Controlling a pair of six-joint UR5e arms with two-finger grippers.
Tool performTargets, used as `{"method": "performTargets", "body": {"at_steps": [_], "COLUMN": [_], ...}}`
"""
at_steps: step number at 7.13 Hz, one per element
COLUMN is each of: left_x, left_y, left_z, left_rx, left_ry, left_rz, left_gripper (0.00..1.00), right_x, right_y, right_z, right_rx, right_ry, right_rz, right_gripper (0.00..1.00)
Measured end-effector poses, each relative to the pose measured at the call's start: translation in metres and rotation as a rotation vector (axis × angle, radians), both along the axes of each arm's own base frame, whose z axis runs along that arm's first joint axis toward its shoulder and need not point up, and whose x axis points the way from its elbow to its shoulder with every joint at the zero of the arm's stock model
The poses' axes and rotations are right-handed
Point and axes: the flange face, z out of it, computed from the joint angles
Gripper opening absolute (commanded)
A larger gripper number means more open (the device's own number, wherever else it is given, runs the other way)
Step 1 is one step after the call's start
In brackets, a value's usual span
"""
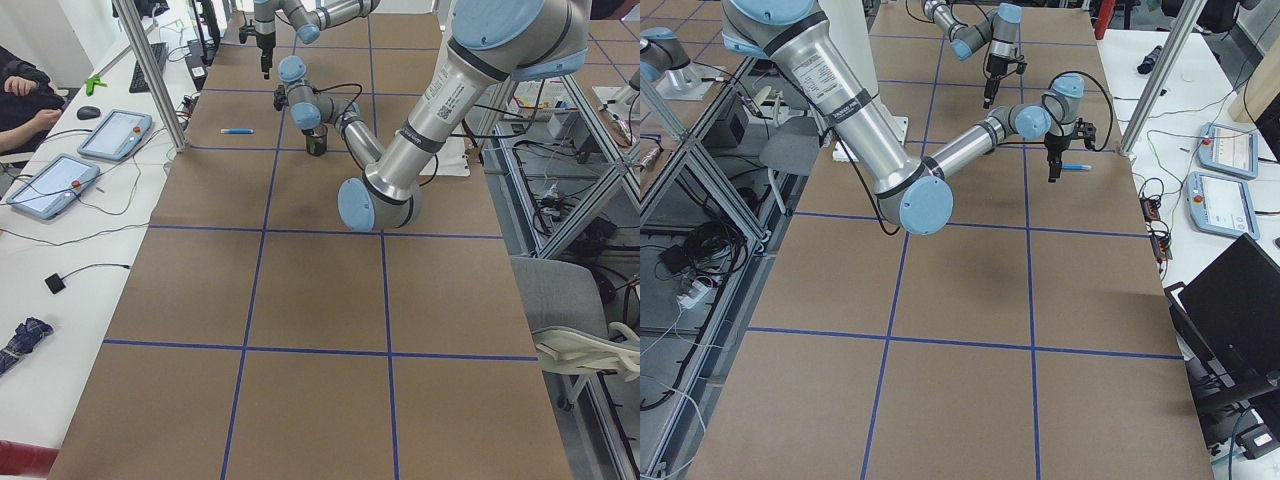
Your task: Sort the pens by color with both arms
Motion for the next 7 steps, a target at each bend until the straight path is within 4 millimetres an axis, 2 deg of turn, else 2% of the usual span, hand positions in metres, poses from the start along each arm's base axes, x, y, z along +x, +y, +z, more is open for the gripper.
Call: {"method": "performTargets", "body": {"at_steps": [1, 3, 7], "left_x": [0.005, 0.014, 0.028], "left_y": [-0.001, 0.001, 0.013], "left_z": [0.004, 0.010, 0.013], "left_rx": [0.014, 0.028, 0.025], "left_ry": [-0.012, -0.027, -0.036], "left_rz": [-0.016, -0.015, 0.006], "left_gripper": [0.75, 0.62, 0.48], "right_x": [0.000, 0.000, -0.001], "right_y": [0.000, -0.001, -0.003], "right_z": [0.001, 0.002, 0.006], "right_rx": [0.000, -0.003, -0.011], "right_ry": [0.001, 0.002, 0.008], "right_rz": [0.001, 0.003, 0.004], "right_gripper": [1.00, 1.00, 1.00]}}
